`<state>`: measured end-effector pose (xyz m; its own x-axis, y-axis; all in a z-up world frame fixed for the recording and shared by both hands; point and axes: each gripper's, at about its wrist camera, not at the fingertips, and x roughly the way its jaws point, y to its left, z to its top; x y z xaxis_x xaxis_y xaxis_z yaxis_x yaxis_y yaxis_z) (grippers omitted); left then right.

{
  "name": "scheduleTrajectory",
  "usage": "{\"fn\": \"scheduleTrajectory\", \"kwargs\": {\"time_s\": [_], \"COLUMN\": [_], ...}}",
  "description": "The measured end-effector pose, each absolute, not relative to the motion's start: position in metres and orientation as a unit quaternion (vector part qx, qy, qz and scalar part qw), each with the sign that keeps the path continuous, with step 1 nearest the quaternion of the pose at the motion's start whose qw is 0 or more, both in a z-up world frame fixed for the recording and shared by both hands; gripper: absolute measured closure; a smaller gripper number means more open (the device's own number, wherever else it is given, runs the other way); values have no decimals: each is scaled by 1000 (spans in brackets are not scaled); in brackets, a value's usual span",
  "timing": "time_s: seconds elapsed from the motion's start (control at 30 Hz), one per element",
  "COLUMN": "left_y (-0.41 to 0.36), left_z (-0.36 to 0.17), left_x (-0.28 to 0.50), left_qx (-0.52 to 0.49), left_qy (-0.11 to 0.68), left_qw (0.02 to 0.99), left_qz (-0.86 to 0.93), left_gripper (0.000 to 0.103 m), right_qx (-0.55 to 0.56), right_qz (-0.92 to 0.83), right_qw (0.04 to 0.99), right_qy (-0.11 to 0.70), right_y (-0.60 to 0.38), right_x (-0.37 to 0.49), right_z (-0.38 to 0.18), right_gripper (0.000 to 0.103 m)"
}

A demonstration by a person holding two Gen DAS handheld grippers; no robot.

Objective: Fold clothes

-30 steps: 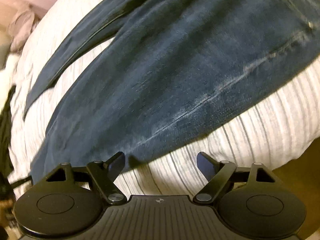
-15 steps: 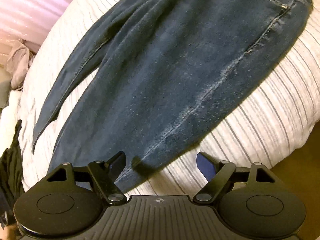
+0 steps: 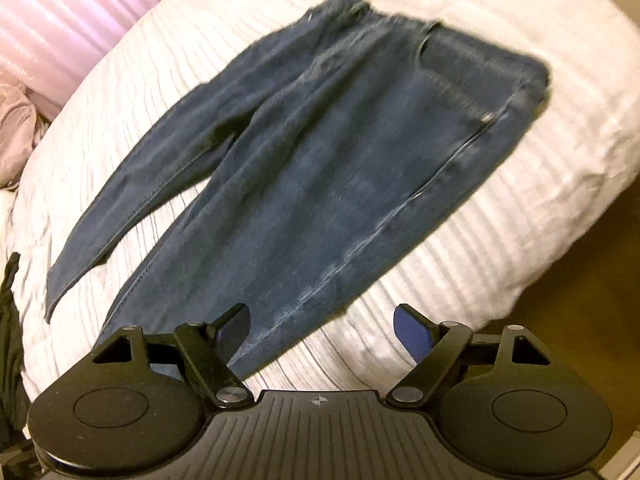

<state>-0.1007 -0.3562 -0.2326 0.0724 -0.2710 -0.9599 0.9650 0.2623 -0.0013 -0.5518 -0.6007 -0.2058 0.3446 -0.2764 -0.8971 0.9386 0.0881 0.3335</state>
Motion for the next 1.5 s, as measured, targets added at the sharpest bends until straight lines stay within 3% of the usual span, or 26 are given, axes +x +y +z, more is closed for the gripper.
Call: {"fn": "scheduleTrajectory", "kwargs": {"time_s": [0.17, 0.5, 0.83, 1.5], "left_y": [-370, -397, -410, -394], "left_z": [-211, -172, -146, -120], "left_x": [-128, -180, -241, -243], "left_qx": [371, 340, 330, 334], "left_qy": [446, 401, 413, 402], "left_qw": [642, 691, 708, 751], "left_qz": [-501, -497, -468, -405], "left_gripper": [15, 15, 15, 15], "right_qx": [470, 385, 295, 270], "right_qz": [-488, -481, -419, -320], "right_qw": [652, 693, 749, 800], "right_qy": [340, 376, 419, 431], "right_y": [-592, -613, -646, -644], "right_x": [-568, -578, -586, -517], "right_z": [-177, -135, -100, -88], "right_gripper": [21, 21, 21, 21]}}
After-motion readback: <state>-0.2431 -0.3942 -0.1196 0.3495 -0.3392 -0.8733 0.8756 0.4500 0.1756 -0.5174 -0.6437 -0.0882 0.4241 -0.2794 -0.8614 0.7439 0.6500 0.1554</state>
